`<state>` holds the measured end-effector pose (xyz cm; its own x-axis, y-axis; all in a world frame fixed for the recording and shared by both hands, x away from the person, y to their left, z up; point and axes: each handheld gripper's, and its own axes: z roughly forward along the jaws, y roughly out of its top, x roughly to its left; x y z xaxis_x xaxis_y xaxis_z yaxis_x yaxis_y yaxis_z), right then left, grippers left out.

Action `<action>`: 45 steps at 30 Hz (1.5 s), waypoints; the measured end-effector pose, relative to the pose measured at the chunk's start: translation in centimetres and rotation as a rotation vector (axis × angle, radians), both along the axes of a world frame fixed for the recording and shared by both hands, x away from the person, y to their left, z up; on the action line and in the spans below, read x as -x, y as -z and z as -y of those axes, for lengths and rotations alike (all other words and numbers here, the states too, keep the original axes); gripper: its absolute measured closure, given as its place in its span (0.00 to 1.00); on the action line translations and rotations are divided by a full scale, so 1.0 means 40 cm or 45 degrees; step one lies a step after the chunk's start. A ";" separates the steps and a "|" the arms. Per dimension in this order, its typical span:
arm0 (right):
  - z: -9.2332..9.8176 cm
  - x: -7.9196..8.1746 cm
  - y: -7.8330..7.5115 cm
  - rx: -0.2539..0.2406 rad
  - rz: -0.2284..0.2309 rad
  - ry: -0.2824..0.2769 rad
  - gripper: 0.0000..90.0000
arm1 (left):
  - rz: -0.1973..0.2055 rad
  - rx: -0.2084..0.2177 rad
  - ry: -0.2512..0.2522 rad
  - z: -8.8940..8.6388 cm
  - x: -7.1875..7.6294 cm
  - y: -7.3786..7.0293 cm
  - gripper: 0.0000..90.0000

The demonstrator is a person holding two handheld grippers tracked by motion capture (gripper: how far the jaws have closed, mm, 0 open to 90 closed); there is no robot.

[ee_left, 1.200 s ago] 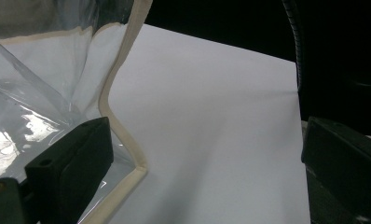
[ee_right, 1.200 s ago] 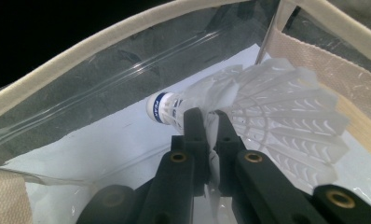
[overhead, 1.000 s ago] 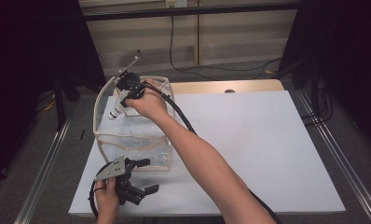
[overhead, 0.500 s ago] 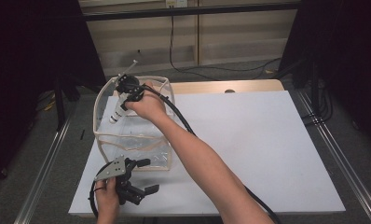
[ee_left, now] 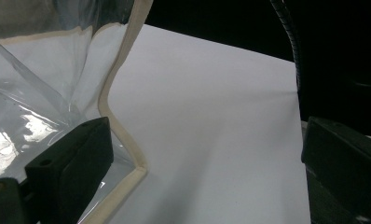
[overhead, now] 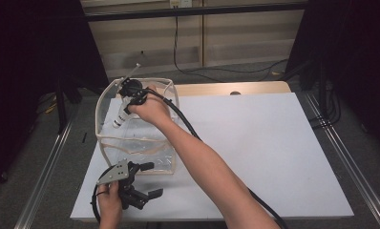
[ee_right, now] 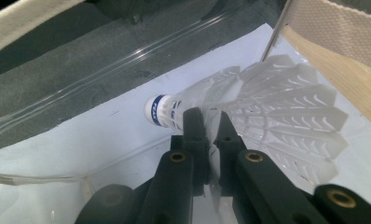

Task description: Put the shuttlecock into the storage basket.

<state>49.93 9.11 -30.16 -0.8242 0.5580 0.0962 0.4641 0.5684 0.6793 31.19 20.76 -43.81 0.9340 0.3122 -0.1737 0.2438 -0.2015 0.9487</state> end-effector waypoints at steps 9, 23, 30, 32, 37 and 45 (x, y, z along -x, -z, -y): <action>-0.008 -0.002 0.014 0.025 -0.013 -0.014 0.97 | 0.003 -0.001 0.001 0.001 0.000 0.000 0.03; -0.025 0.000 0.047 0.096 -0.040 -0.062 0.98 | 0.002 0.000 0.000 0.001 0.000 0.000 0.03; -0.029 0.001 0.054 0.125 -0.040 -0.083 0.98 | 0.003 -0.002 0.000 0.002 -0.001 0.001 0.03; -0.028 0.000 0.054 0.126 -0.038 -0.088 0.97 | 0.005 -0.003 0.000 0.002 -0.001 0.001 0.03; -0.034 0.003 0.062 0.161 -0.039 -0.111 0.90 | 0.000 -0.002 0.002 0.003 0.000 0.001 0.03; -0.039 0.004 0.072 0.206 -0.051 -0.105 0.70 | 0.002 -0.004 0.002 0.002 0.000 0.000 0.03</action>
